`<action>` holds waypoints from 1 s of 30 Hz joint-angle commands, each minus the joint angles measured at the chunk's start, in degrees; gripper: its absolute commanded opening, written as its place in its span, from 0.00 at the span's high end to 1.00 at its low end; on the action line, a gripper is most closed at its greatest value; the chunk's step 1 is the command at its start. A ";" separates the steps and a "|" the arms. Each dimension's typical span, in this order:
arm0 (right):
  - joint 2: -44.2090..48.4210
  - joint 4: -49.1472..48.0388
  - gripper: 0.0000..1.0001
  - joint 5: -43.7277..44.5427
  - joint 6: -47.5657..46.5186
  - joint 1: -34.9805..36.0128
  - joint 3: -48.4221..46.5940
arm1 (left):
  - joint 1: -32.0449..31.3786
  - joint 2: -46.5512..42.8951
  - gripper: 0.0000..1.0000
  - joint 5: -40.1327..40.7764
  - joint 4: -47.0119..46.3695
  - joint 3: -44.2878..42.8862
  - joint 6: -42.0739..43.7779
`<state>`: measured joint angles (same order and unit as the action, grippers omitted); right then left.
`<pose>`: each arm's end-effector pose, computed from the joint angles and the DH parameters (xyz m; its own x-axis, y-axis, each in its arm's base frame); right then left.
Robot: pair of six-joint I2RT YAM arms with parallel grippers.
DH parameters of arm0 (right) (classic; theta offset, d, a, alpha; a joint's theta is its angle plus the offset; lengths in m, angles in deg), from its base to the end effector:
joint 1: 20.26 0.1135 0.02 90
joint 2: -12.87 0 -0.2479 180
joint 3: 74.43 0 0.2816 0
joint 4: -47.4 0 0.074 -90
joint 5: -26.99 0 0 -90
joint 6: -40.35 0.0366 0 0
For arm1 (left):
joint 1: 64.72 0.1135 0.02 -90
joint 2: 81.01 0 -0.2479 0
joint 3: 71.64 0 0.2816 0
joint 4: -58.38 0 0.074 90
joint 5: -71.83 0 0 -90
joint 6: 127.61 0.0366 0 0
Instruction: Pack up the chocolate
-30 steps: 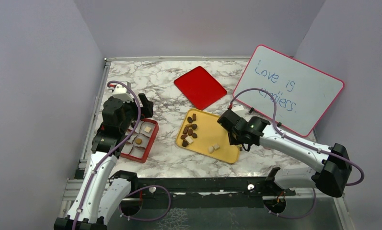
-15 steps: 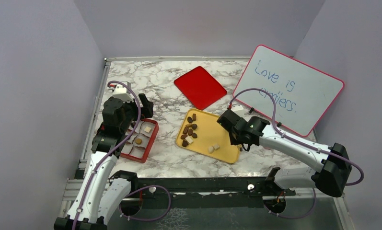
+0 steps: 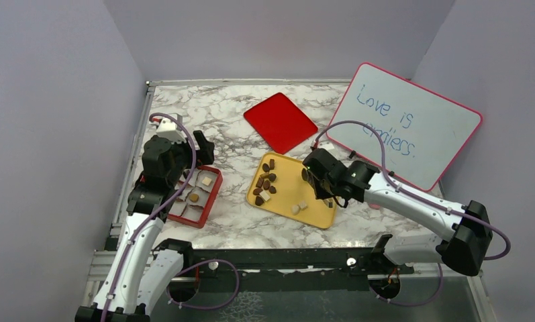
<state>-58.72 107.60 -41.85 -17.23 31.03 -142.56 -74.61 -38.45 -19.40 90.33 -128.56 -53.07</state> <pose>0.1796 0.2030 0.2348 -0.8095 -0.2106 -0.5480 -0.2293 0.9727 -0.0352 0.2123 -0.0378 0.3176 -0.3381 -0.2116 -0.9170 0.1056 0.9597 -0.2604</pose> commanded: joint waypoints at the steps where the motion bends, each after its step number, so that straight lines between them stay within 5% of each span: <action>1: -0.50 -5.61 0.79 -3.92 -2.68 -0.14 -4.32 | -0.21 -2.11 0.01 0.80 1.13 -3.45 -0.70; 30: -13.80 -40.13 0.81 -26.65 -7.99 1.29 -12.50 | -0.16 -4.69 0.01 8.23 4.79 -14.62 -2.25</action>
<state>-70.13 75.99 -63.40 -23.92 31.45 -153.14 -74.61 -41.92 -13.81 94.48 -140.47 -54.95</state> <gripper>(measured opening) 0.260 0.990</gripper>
